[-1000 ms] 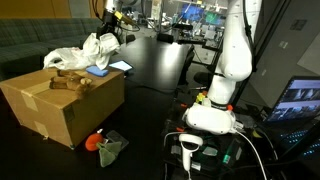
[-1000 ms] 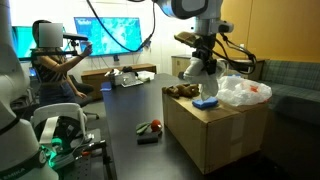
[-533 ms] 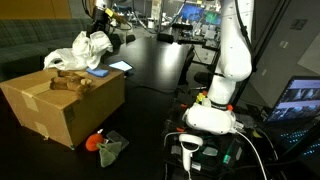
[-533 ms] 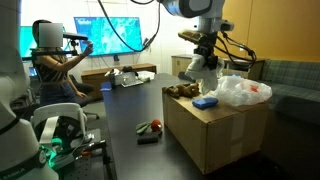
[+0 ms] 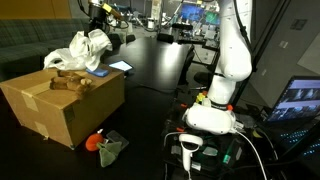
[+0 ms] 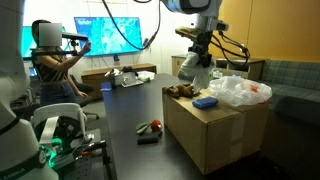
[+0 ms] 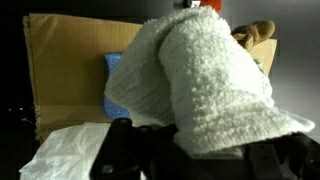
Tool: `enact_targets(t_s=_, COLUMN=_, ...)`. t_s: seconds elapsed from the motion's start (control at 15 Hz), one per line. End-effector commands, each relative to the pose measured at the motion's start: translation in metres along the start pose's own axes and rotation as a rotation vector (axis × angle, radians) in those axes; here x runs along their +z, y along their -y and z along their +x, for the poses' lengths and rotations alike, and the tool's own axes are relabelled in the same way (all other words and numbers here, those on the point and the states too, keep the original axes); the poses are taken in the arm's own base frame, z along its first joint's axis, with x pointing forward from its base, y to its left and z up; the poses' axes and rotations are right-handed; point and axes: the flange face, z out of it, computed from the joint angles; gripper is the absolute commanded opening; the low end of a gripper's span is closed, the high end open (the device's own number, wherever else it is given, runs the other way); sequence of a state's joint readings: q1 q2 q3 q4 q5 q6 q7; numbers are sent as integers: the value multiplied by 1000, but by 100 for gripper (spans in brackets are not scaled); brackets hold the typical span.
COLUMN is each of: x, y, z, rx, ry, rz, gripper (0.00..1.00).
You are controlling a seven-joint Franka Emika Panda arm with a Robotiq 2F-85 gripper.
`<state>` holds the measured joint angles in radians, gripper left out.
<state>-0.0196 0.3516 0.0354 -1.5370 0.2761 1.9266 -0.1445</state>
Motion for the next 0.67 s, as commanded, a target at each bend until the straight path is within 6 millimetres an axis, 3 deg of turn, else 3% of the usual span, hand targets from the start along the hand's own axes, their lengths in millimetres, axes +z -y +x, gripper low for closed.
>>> enact_targets(t_s=0.0, x=-10, y=18, z=4, rx=-46, ry=27, rz=-23, gripper=1)
enact_targets(t_s=0.6, x=22, y=7, z=8, rx=-15, ry=91, rz=-88, gripper=1)
